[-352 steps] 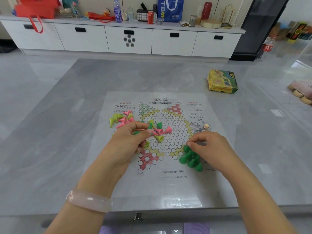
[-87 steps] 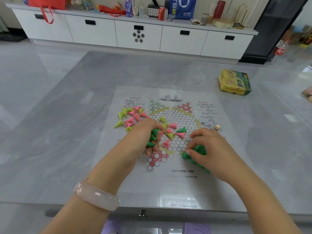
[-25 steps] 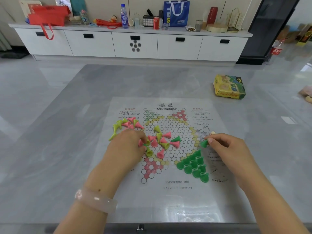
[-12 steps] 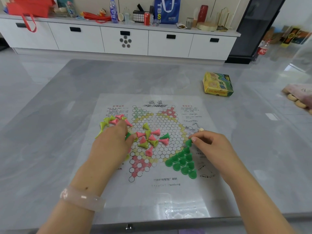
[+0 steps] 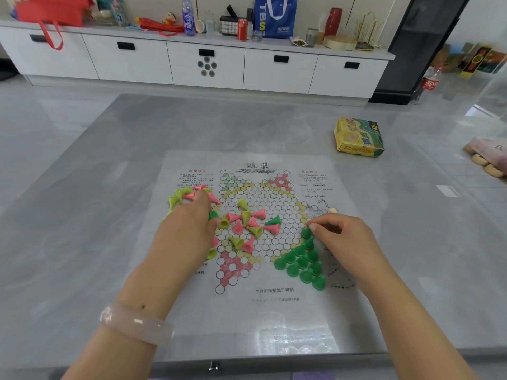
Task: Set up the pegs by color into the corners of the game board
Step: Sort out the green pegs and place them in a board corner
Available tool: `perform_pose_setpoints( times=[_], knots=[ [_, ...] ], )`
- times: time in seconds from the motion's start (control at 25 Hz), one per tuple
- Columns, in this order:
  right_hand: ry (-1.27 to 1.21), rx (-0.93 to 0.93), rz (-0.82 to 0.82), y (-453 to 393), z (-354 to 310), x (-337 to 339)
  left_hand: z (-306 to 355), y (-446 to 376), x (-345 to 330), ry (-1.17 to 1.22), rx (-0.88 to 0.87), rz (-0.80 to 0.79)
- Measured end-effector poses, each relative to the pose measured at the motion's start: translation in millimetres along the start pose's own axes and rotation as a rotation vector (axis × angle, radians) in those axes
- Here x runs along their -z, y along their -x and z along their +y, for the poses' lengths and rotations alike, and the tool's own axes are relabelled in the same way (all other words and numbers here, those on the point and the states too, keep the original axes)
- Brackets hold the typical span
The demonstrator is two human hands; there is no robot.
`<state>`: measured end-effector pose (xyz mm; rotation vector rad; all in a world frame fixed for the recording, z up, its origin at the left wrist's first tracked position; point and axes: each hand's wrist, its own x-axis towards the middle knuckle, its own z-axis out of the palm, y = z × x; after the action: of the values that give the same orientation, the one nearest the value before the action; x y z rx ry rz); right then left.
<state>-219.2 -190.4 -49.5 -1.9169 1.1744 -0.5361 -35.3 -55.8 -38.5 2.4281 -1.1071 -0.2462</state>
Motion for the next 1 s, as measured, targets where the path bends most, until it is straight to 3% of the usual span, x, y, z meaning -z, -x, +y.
perform_pose_setpoints(
  times=[0.44, 0.64, 0.72, 0.8, 0.92, 1.0],
  knots=[
    [0.022, 0.008, -0.020, 0.2, 0.3, -0.9, 7.8, 3.8, 6.0, 0.084, 0.029, 0.064],
    [-0.071, 0.007, 0.055, 1.6, -3.5, 2.9, 20.6, 10.5, 16.9, 0.423, 0.086, -0.079],
    [-0.106, 0.089, 0.137, 7.1, -16.1, 6.0, 27.3, 15.7, 17.7, 0.700, 0.130, -0.190],
    [-0.127, 0.230, 0.089, 17.7, -35.0, 4.6, 31.6, 20.1, 15.8, 0.922, 0.179, -0.302],
    [-0.082, 0.420, -0.061, 34.1, -54.9, -7.5, 35.0, 23.9, 9.8, 0.997, 0.188, -0.387],
    [-0.077, 0.491, -0.076, 36.9, -57.5, -15.3, 37.0, 25.2, 8.0, 0.995, 0.185, -0.390]
  ],
)
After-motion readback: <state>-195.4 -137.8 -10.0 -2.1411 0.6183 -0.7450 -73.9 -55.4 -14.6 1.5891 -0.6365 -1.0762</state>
